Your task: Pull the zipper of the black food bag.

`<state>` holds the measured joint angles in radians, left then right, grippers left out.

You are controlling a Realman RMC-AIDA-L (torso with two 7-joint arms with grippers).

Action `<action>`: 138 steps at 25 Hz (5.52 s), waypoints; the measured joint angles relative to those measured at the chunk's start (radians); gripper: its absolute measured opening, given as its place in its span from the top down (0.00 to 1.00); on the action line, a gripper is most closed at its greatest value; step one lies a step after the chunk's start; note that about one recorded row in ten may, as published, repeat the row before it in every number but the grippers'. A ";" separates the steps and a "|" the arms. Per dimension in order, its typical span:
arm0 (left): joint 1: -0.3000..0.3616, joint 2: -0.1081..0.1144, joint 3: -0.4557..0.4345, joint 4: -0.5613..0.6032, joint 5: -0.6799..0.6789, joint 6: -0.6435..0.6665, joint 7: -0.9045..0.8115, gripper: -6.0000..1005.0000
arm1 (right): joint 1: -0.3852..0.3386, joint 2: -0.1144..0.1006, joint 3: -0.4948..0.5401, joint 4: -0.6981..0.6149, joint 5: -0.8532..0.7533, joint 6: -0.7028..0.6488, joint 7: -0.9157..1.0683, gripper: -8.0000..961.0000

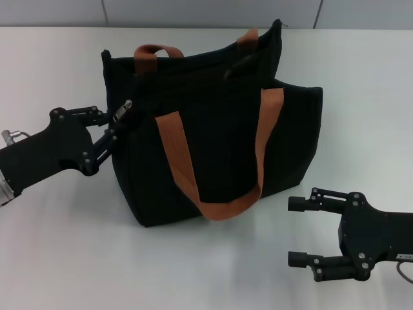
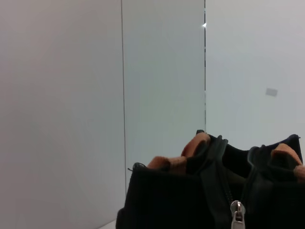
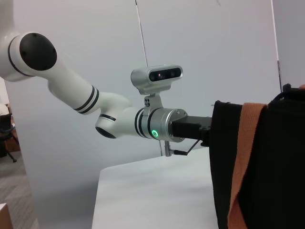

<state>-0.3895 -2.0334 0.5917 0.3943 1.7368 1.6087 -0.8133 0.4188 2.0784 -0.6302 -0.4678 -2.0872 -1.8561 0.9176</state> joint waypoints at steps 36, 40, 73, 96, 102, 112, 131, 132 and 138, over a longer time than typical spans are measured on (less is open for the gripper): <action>-0.004 -0.011 -0.055 0.008 -0.033 0.129 0.050 0.92 | 0.408 -0.005 -0.023 -0.009 0.250 0.007 1.050 0.15; -0.002 -0.011 -0.055 0.008 -0.033 0.123 0.059 0.92 | 0.458 -0.007 -0.065 -0.011 0.249 0.050 1.178 0.15; 0.002 -0.010 -0.048 0.027 -0.033 0.135 0.074 0.91 | 0.604 0.012 -0.321 -0.006 0.257 0.302 1.453 0.15; -0.021 -0.014 -0.043 0.073 -0.025 0.163 0.064 0.90 | 0.619 0.012 -0.333 0.003 0.257 0.324 1.453 0.15; -0.010 -0.007 -0.042 0.073 -0.025 0.169 0.064 0.90 | 0.613 0.012 -0.335 0.002 0.257 0.325 1.452 0.15; 0.002 -0.004 -0.043 0.074 -0.023 0.169 0.063 0.90 | 0.615 0.010 -0.348 -0.006 0.253 0.336 1.442 0.45; 0.007 0.002 -0.030 0.082 -0.020 0.168 0.064 0.89 | 0.622 0.007 -0.367 -0.024 0.250 0.335 1.446 0.62; 0.007 0.003 -0.030 0.082 -0.020 0.168 0.064 0.89 | 0.622 0.007 -0.367 -0.024 0.250 0.335 1.446 0.62; 0.008 0.007 -0.030 0.083 -0.020 0.169 0.063 0.89 | 0.633 0.006 -0.378 -0.025 0.250 0.338 1.449 0.63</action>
<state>-0.3819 -2.0264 0.5615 0.4771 1.7165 1.7773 -0.7499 1.0517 2.0846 -1.0079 -0.4925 -1.8376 -1.5184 2.3665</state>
